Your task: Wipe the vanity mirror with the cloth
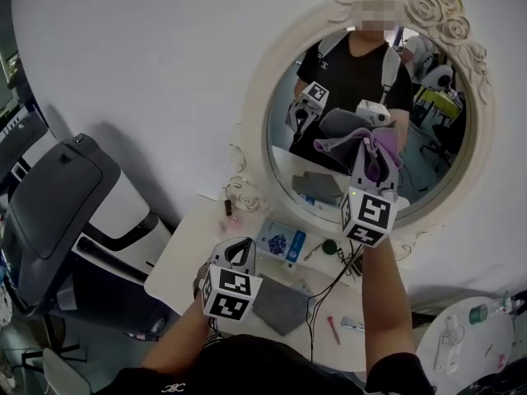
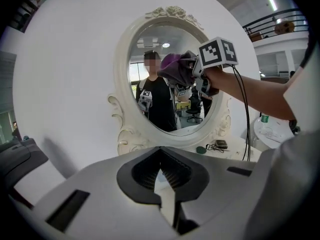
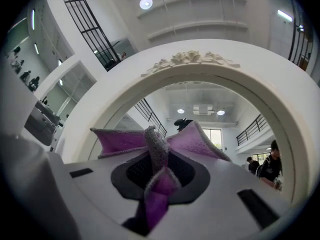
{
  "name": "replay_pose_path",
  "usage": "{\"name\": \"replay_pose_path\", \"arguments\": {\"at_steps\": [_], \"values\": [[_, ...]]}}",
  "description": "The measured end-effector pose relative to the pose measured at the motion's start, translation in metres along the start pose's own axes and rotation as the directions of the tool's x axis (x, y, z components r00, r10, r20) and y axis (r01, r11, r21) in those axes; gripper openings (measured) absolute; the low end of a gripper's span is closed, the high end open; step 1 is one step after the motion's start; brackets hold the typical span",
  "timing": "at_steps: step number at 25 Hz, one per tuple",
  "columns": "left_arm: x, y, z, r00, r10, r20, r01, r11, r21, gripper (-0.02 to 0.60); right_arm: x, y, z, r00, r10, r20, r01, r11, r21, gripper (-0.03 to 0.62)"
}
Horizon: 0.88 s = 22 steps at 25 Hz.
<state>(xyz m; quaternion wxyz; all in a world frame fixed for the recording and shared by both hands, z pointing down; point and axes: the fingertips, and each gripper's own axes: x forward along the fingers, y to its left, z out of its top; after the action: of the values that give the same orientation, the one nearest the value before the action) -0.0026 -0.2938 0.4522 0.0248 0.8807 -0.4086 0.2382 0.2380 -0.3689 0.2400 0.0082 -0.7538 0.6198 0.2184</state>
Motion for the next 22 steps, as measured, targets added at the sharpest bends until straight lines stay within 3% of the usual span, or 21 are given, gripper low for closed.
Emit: {"name": "replay_pose_path", "arguments": {"at_steps": [5, 13, 18, 22], "values": [[-0.021, 0.03, -0.015, 0.996, 0.091, -0.011, -0.092, 0.994, -0.05, 0.006, 0.023, 0.072, 0.002, 0.998, 0.061, 0.001, -0.06, 0.995, -0.081, 0.054], [-0.048, 0.059, -0.031, 0.985, 0.175, -0.014, -0.175, 0.977, -0.119, 0.005, 0.042, 0.148, -0.014, 0.988, 0.136, -0.077, -0.147, 0.975, -0.168, 0.054], [-0.058, 0.067, -0.035, 0.98, 0.199, -0.004, -0.197, 0.968, -0.154, 0.006, 0.043, 0.206, -0.056, 0.948, 0.239, -0.213, -0.292, 0.917, -0.27, 0.055], [-0.061, 0.069, -0.036, 0.979, 0.205, 0.007, -0.201, 0.965, -0.17, 0.006, 0.038, 0.216, -0.073, 0.941, 0.244, -0.235, -0.313, 0.889, -0.334, 0.052]]}}
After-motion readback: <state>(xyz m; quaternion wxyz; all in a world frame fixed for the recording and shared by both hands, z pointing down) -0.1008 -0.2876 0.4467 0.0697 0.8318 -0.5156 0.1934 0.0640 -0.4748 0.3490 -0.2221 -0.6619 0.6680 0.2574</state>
